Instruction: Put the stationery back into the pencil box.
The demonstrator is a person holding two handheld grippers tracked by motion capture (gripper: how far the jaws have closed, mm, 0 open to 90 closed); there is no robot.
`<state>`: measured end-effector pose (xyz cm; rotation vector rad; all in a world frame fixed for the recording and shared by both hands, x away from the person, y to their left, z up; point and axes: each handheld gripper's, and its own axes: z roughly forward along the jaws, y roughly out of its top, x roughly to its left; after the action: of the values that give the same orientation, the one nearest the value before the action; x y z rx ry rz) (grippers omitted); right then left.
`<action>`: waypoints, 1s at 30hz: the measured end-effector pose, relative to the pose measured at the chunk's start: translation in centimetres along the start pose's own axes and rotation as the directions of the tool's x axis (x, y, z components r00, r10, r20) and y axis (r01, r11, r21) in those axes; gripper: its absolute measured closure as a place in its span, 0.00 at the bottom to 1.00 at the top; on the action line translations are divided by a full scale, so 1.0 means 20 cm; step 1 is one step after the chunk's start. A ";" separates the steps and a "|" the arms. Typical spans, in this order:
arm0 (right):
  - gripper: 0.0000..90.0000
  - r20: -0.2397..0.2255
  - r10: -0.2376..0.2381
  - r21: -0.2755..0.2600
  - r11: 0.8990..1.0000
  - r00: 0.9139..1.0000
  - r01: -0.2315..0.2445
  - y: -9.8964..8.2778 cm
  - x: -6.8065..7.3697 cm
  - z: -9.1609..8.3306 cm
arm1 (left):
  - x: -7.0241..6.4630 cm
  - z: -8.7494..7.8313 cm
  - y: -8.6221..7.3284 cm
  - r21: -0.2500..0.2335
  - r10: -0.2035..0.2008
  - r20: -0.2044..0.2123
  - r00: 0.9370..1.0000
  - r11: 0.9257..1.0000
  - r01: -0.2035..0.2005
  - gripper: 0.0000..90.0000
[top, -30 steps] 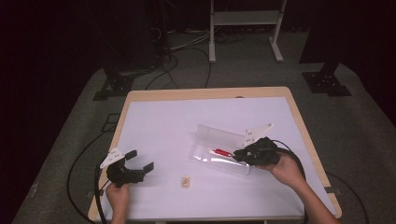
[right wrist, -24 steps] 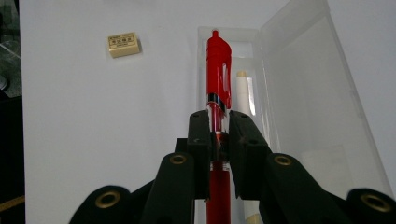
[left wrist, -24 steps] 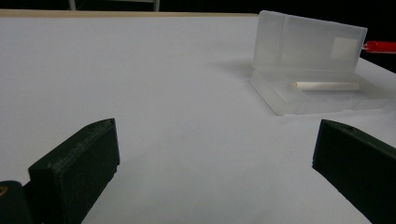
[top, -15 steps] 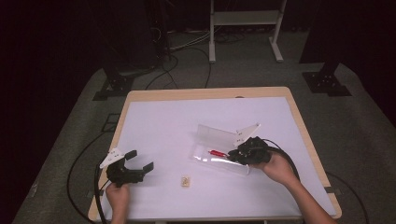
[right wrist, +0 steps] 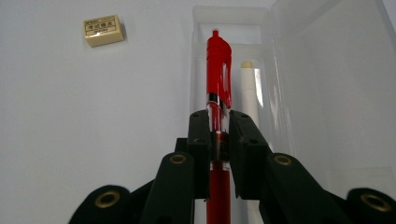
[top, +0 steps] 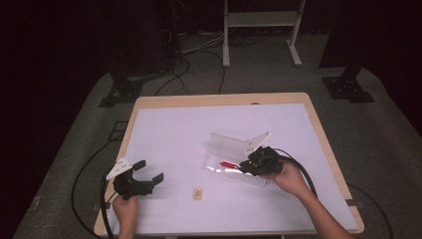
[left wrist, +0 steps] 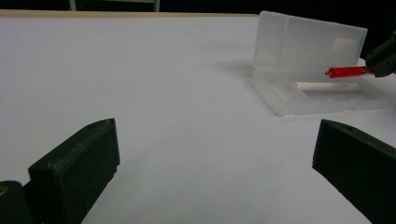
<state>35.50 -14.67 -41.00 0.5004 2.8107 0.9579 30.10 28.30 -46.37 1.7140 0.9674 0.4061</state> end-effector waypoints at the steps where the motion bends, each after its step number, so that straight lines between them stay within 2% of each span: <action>1: 0.87 -0.002 0.003 0.000 1.000 1.000 -0.003 0.00 0.00 0.00 | 0.00 0.00 0.00 0.000 0.000 0.001 1.000 1.000 0.000 0.00; 21: 0.87 -0.018 0.034 0.034 0.999 0.999 -0.033 -0.02 -0.04 0.10 | 0.00 0.00 0.00 -0.004 -0.003 0.003 1.000 1.000 0.003 0.00; 30: 0.87 -0.033 0.031 0.039 0.999 0.999 -0.030 -0.03 -0.04 0.13 | 0.00 0.00 0.00 -0.004 -0.003 0.002 1.000 1.000 0.003 0.00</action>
<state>36.70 -13.88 -43.46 0.5384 2.8641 0.9280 30.09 28.30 -46.37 1.7089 0.9675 0.4037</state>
